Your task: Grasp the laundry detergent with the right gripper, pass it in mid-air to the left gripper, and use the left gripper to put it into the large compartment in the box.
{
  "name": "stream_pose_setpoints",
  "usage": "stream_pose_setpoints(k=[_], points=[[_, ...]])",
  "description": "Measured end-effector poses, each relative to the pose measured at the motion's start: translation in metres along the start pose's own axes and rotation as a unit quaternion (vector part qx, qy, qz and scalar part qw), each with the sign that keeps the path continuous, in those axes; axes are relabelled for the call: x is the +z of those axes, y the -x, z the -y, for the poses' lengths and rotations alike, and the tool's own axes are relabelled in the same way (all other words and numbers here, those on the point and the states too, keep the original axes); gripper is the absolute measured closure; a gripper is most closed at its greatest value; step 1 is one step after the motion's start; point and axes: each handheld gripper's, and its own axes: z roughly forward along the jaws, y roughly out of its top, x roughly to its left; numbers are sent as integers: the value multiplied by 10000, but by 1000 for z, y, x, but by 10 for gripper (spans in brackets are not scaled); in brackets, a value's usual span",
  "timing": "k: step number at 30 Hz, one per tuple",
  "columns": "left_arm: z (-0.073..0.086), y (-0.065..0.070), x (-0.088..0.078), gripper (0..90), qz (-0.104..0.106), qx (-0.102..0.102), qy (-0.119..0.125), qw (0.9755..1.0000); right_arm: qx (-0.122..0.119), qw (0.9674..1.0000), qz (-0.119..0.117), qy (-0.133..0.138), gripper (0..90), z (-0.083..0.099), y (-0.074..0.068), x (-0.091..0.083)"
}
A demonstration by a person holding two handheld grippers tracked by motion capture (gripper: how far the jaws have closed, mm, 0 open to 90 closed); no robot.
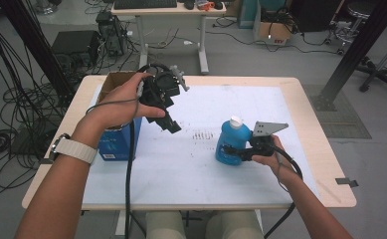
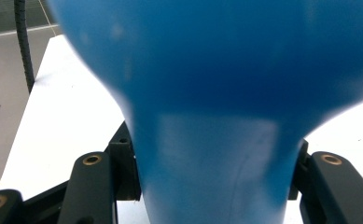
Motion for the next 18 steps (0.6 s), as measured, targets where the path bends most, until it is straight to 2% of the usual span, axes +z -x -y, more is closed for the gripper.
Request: stream_pose_setpoints(k=[18], points=[[1,1,-1,141,-19,-12,-10,10000,-27,10000,1,22,423,0,0,0]])
